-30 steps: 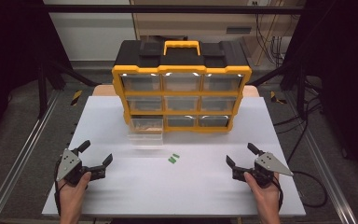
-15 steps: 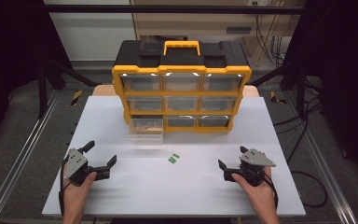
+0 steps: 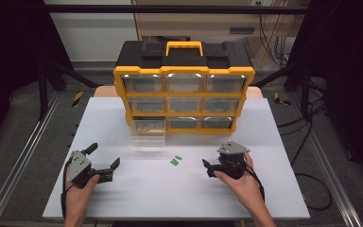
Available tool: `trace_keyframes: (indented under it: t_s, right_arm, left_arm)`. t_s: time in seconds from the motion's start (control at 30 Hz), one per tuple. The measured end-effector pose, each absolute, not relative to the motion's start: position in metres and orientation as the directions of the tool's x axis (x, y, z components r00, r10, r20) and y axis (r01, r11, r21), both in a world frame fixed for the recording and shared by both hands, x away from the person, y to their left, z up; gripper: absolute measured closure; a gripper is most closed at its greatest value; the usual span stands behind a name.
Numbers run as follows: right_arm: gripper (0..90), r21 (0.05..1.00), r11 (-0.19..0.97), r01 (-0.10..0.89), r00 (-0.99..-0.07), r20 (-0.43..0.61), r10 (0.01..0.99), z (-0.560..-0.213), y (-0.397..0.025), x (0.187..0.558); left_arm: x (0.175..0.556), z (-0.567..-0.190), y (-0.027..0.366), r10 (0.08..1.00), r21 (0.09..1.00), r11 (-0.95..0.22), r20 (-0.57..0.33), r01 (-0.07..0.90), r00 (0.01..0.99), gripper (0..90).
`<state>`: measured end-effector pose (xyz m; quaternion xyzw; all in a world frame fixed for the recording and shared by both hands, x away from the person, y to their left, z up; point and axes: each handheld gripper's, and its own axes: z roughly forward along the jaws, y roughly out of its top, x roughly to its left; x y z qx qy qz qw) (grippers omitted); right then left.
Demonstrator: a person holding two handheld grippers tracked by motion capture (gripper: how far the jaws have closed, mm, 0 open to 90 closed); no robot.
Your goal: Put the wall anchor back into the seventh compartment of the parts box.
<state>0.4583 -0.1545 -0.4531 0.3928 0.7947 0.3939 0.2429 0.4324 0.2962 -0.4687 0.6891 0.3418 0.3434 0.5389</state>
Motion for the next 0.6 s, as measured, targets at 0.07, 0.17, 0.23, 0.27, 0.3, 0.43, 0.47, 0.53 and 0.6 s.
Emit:
trace_keyframes:
  t_s: [0.07,0.17,0.23,0.27,0.3,0.43,0.47,0.53,0.6]
  right_arm:
    - [12.2,0.804,0.402,0.439,-0.597,-0.073,0.799,-0.454,-0.140,0.464]
    - [13.0,0.790,0.423,0.444,-0.609,-0.080,0.789,-0.455,-0.131,0.467]
    - [14.2,0.782,0.429,0.453,-0.626,-0.064,0.777,-0.456,-0.118,0.474]
    - [14.8,0.780,0.430,0.456,-0.629,-0.059,0.775,-0.456,-0.115,0.475]
    - [14.8,0.780,0.430,0.456,-0.629,-0.059,0.775,-0.456,-0.115,0.475]
    - [19.6,0.774,0.436,0.459,-0.647,-0.045,0.761,-0.456,-0.101,0.482]
    - [19.6,0.774,0.436,0.459,-0.647,-0.045,0.761,-0.456,-0.101,0.482]
    - [25.1,0.772,0.437,0.461,-0.653,-0.038,0.756,-0.456,-0.097,0.485]
    - [26.2,0.771,0.435,0.466,-0.651,-0.034,0.758,-0.456,-0.095,0.486]
  left_arm:
    - [0.432,-0.469,0.296,0.842,0.978,-0.182,0.102,0.101,0.531,0.8]
    - [0.433,-0.468,0.297,0.842,0.979,-0.178,0.099,0.101,0.531,0.8]
    - [0.433,-0.468,0.297,0.841,0.979,-0.177,0.097,0.100,0.532,0.8]
    - [0.433,-0.468,0.297,0.841,0.979,-0.176,0.096,0.100,0.532,0.8]
    - [0.433,-0.468,0.298,0.842,0.980,-0.173,0.094,0.101,0.531,0.8]
    - [0.434,-0.468,0.299,0.843,0.980,-0.170,0.091,0.102,0.529,0.8]
    - [0.434,-0.468,0.299,0.844,0.980,-0.170,0.091,0.102,0.529,0.8]
    - [0.434,-0.468,0.299,0.844,0.981,-0.168,0.090,0.102,0.529,0.8]
    - [0.434,-0.468,0.299,0.844,0.981,-0.167,0.089,0.102,0.528,0.8]
